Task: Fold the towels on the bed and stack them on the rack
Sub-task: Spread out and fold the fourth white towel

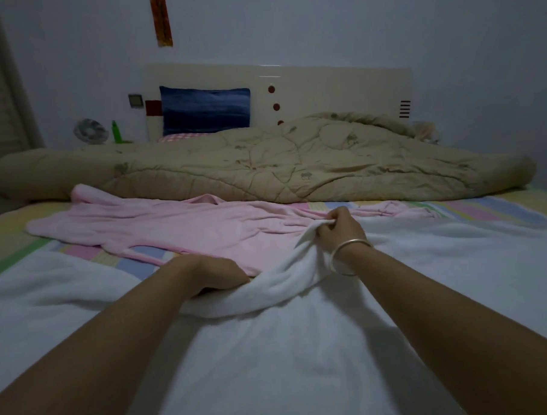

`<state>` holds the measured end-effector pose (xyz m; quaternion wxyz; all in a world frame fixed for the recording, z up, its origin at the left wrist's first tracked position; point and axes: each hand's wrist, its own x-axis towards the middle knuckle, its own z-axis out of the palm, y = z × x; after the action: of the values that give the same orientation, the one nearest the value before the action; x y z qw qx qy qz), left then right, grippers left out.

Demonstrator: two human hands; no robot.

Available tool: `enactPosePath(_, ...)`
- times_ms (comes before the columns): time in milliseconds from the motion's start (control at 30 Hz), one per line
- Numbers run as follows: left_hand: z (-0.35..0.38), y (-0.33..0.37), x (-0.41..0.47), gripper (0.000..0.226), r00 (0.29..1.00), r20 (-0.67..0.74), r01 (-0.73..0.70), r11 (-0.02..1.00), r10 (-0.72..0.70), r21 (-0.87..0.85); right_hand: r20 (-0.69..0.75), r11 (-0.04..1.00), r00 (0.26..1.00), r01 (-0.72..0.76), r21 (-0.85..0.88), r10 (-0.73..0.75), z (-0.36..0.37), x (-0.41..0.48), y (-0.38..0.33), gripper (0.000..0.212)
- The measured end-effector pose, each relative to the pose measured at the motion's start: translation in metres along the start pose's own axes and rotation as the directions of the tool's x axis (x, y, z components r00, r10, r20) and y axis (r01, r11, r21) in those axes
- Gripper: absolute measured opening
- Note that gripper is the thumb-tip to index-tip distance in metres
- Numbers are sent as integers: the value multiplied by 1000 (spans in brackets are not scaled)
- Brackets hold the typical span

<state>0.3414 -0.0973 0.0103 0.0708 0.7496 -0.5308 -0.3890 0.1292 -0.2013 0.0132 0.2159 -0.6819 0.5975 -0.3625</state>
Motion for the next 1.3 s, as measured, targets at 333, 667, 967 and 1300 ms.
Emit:
enactPosePath(333, -71, -5, 41, 23, 630, -775, 41, 993, 59, 109, 92, 946, 993, 47, 320, -80, 71, 19, 26, 51)
enactPosePath(667, -16, -76, 105, 34, 376, -836, 280, 811, 399, 513, 371, 739, 917, 352, -575, -148, 110, 23, 36, 57)
enactPosePath(967, -21, -114, 75, 63, 383, -668, -152, 757, 638, 635, 314, 768, 938, 95, -634, 143, 121, -13, -4, 61)
enactPosePath(1300, -131, -320, -33, 61, 424, -858, 357, 924, -289, -134, 226, 758, 796, 605, -244, -562, 216, -96, -176, 43)
